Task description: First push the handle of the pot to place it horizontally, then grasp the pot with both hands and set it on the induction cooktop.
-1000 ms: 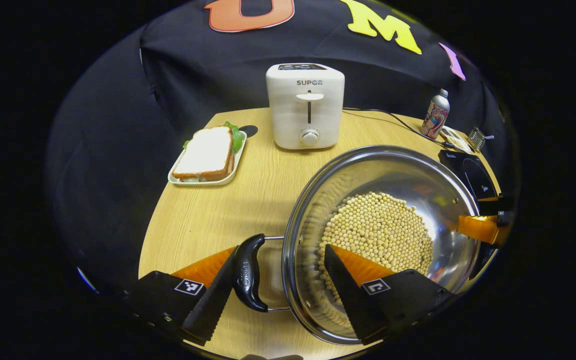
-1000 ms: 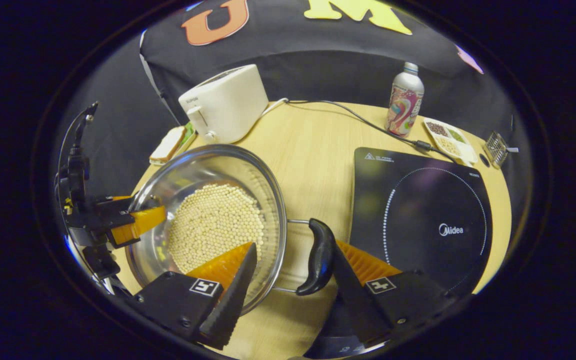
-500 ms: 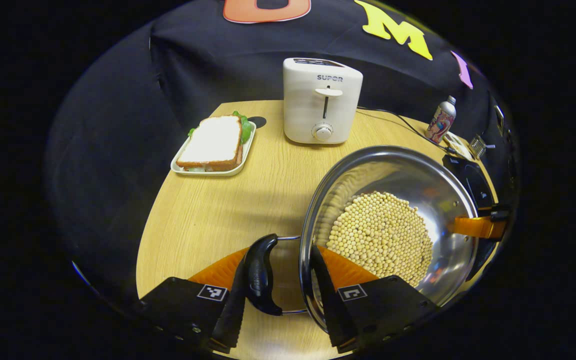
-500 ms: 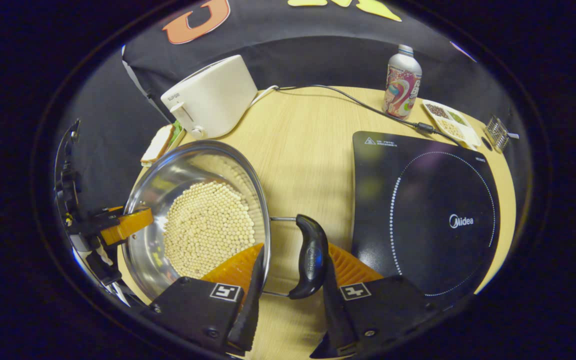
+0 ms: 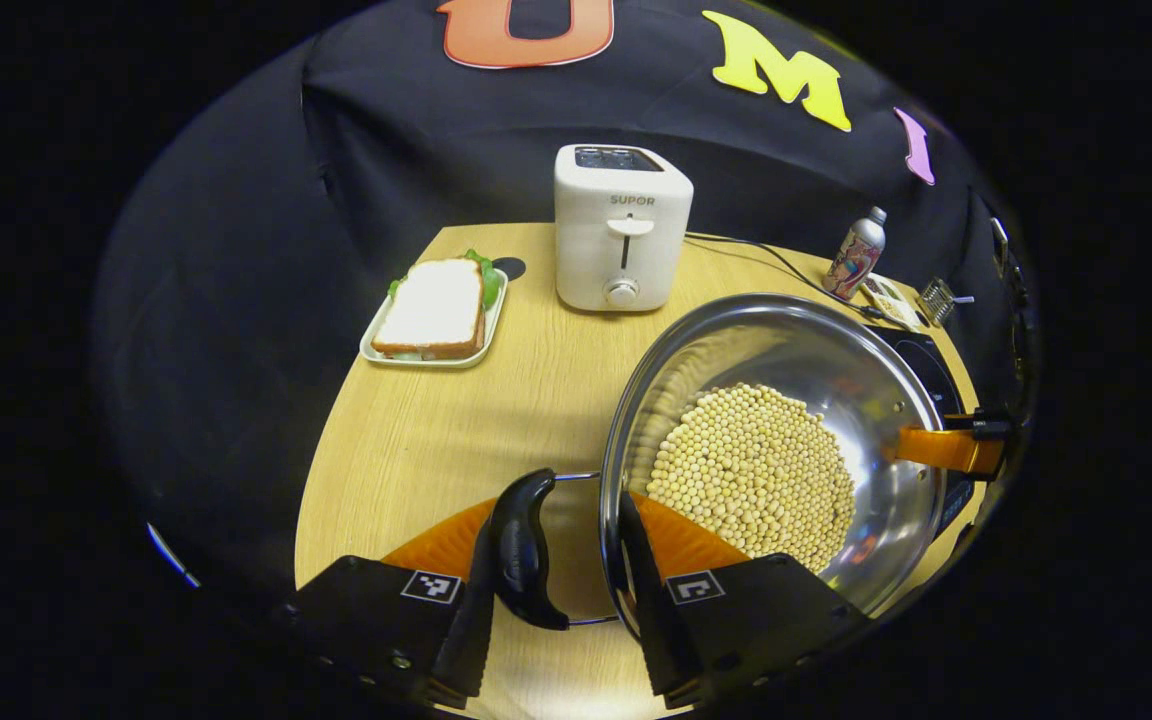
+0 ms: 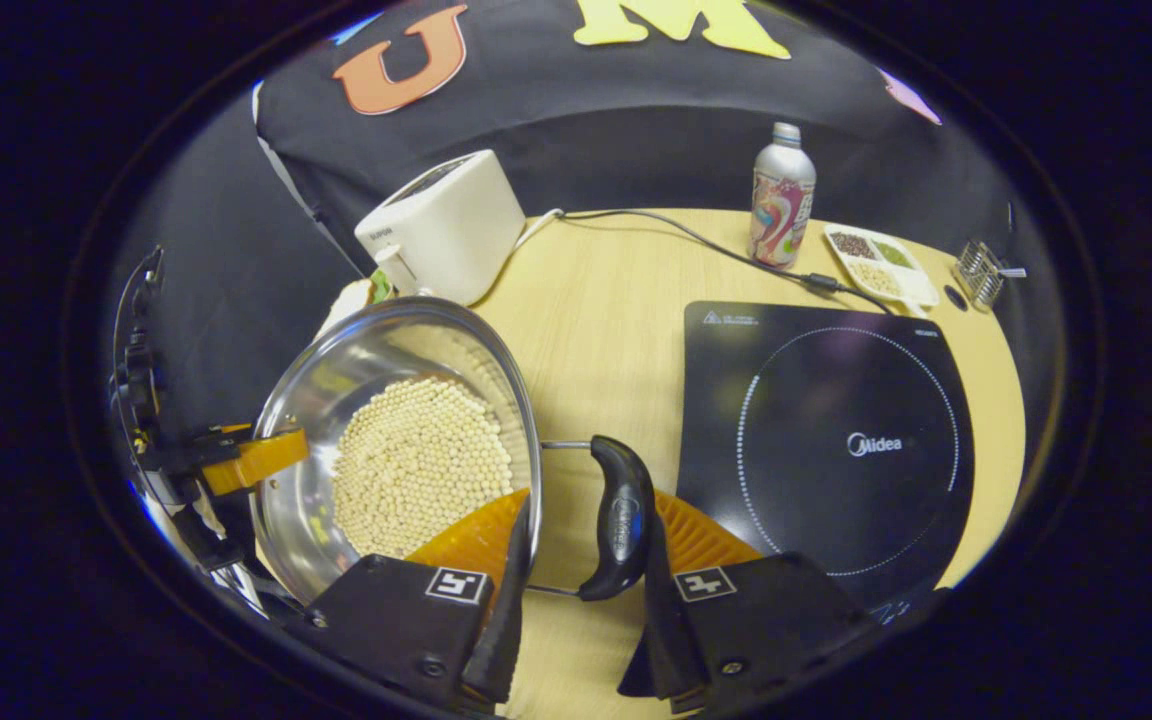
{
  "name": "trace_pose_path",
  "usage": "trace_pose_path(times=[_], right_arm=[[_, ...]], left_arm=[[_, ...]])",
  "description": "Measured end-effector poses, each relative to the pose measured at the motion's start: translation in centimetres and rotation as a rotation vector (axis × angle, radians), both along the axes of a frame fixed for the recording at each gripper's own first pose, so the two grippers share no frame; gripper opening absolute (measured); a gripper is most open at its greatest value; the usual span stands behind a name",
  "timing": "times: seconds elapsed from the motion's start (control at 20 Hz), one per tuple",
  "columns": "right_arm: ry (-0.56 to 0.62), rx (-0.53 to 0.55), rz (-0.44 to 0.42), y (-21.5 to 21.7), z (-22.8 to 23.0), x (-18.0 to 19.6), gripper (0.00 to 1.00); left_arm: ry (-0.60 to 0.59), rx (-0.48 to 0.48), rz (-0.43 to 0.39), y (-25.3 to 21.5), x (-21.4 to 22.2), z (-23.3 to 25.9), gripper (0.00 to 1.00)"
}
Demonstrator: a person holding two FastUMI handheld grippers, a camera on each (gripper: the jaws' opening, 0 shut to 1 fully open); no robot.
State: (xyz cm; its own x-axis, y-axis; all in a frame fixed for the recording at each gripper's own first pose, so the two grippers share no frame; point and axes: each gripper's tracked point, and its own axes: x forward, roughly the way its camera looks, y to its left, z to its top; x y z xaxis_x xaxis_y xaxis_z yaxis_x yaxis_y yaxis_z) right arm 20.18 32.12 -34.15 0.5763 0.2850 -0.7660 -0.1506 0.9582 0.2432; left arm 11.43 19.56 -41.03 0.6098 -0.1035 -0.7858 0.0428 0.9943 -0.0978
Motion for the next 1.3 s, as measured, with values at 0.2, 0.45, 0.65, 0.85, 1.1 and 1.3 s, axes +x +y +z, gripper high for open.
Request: trace_pose_path(times=[0.2, 0.45, 0.65, 0.85, 1.1, 1.3], right_arm=[[-0.042, 0.003, -0.02, -2.6, 2.3, -0.1, 0.52], [-0.067, -0.004, -0.049, -6.9, 4.8, -1.7, 0.51], [-0.063, -0.006, -0.081, -11.1, 5.6, -2.8, 0.52], [-0.069, -0.004, -0.116, -15.2, 5.6, -3.5, 0.52], [-0.056, -0.013, -0.151, -20.6, 5.1, -4.0, 0.51], [-0.045, -0.019, -0.165, -24.4, 4.6, -3.8, 0.52]], left_arm=[[-0.028, -0.008, -0.01, -0.2, 0.0, -0.3, 0.59], [-0.031, -0.028, -0.029, -0.3, 0.0, -0.9, 0.59], [-0.022, -0.04, -0.053, -0.2, 0.4, -1.0, 0.59], [-0.028, -0.044, -0.075, -0.5, 0.9, -1.2, 0.59], [-0.014, -0.058, -0.104, -0.9, 1.0, -1.8, 0.59], [-0.001, -0.07, -0.11, -1.2, 1.1, -2.0, 0.59]])
